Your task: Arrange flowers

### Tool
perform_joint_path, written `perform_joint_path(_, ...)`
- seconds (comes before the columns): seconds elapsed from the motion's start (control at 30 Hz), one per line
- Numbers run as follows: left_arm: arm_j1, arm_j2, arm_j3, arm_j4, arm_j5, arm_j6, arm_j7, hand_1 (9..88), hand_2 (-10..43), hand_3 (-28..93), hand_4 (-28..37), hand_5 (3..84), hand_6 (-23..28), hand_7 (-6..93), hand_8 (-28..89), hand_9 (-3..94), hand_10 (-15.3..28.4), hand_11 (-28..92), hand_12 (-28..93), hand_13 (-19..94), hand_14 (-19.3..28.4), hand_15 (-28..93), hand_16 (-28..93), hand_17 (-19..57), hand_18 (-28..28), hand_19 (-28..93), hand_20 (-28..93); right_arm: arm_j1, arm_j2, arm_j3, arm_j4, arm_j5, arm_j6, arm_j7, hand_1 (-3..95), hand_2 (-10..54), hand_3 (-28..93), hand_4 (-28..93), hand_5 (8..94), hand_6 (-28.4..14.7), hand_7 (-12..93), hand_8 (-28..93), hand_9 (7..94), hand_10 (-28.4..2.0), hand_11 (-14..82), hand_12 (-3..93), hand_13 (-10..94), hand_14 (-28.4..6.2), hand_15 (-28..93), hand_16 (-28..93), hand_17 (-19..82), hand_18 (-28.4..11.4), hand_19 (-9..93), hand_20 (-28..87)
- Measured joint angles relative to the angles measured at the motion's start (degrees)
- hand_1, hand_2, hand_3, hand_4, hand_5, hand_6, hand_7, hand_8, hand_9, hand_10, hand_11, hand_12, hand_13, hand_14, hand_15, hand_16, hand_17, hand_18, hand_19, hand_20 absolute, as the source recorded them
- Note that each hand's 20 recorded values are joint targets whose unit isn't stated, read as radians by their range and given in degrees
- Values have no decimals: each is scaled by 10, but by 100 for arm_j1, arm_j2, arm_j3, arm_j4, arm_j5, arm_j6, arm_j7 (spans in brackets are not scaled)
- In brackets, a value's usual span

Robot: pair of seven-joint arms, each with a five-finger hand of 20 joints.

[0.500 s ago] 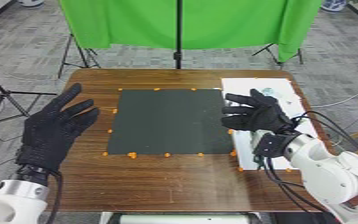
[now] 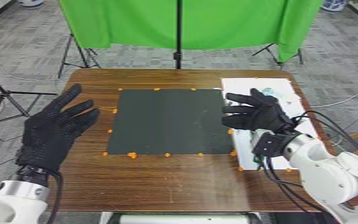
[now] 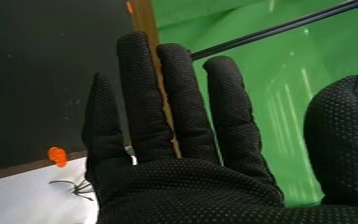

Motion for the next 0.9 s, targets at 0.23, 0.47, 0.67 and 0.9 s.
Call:
perform_joint_path(0.23,8,21,12,0,-2,6,61,225,72,766,-255,295,65,168,-113,280,212,281,113,204,283,506,-93,-110,267,576,128,-104,44,82,-182,-727,353,29,164,103,752,-283,528,-32,164,-132,594,-168,180,129,519,-185,509,106,157,-220,672,190)
perform_joint_path(0.47,36,18,27,0,3,-1,76,225,73,765,-255,295,65,169,-114,280,212,282,113,204,283,507,-93,-110,269,572,127,-707,-23,673,-656,-1880,975,450,175,100,740,-283,536,-40,154,-127,621,-184,197,131,565,-178,556,95,224,-228,744,175)
perform_joint_path(0.67,34,18,47,6,8,-1,78,225,73,764,-255,295,65,169,-114,280,212,283,114,204,283,506,-94,-111,269,572,127,-1103,-72,985,-853,-2285,1138,855,180,99,733,-276,540,-46,150,-124,634,-188,200,127,586,-175,577,84,247,-239,810,116)
perform_joint_path(0.9,62,18,72,9,8,-1,138,225,73,764,-255,295,65,170,-114,280,212,283,112,204,282,507,-94,-111,269,572,127,-1616,-260,1512,-1220,-3929,1258,2072,191,95,717,-262,555,-57,140,-115,651,-192,201,128,616,-171,581,89,277,-245,861,52)
